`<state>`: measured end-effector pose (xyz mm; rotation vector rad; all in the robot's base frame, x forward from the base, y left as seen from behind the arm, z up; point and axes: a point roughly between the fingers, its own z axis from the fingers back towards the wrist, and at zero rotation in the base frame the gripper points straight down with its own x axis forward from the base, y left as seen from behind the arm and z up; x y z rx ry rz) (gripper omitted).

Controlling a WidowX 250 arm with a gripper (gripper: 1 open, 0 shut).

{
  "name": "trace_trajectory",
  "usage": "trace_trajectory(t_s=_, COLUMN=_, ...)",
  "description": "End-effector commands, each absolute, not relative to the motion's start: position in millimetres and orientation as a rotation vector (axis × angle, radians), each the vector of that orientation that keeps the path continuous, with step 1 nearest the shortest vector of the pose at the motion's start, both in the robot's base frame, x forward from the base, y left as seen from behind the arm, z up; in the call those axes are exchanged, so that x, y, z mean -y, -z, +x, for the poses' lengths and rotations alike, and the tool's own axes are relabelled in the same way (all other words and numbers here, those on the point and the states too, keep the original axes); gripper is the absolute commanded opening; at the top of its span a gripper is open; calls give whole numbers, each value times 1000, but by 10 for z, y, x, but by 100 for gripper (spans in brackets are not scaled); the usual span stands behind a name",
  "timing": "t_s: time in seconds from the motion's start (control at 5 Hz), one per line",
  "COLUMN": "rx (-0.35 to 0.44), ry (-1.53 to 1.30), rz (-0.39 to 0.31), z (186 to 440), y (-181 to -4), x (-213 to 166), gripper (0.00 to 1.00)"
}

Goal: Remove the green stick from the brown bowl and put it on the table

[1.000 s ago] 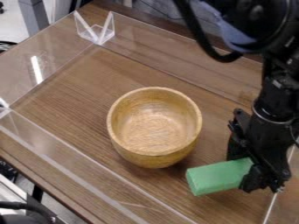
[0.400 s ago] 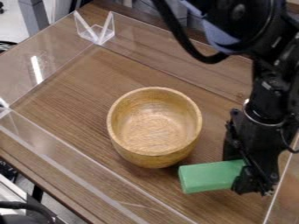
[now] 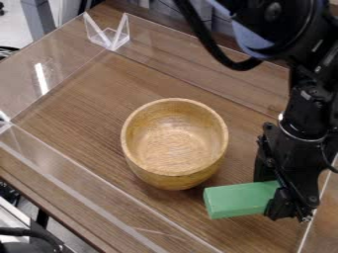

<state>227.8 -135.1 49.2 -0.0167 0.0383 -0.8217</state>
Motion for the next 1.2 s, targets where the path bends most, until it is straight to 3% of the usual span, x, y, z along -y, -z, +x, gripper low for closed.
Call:
trace_trajectory(t_s=0.0, rx=34, ry=846, rz=-27, z=2299, y=-644, x=1314, gripper=100)
trace_trajectory(t_s=0.6, rx=152, ry=780, rz=13, z=2205, y=-1133, x=971, gripper=100)
trace_trajectory(t_s=0.8, rx=184, ry=741, rz=39, z=2243, y=-1227, x=977, gripper=100)
trace_trajectory(t_s=1.0, rx=204, ry=725, rz=44, z=2234, y=-1202, x=979, gripper=100)
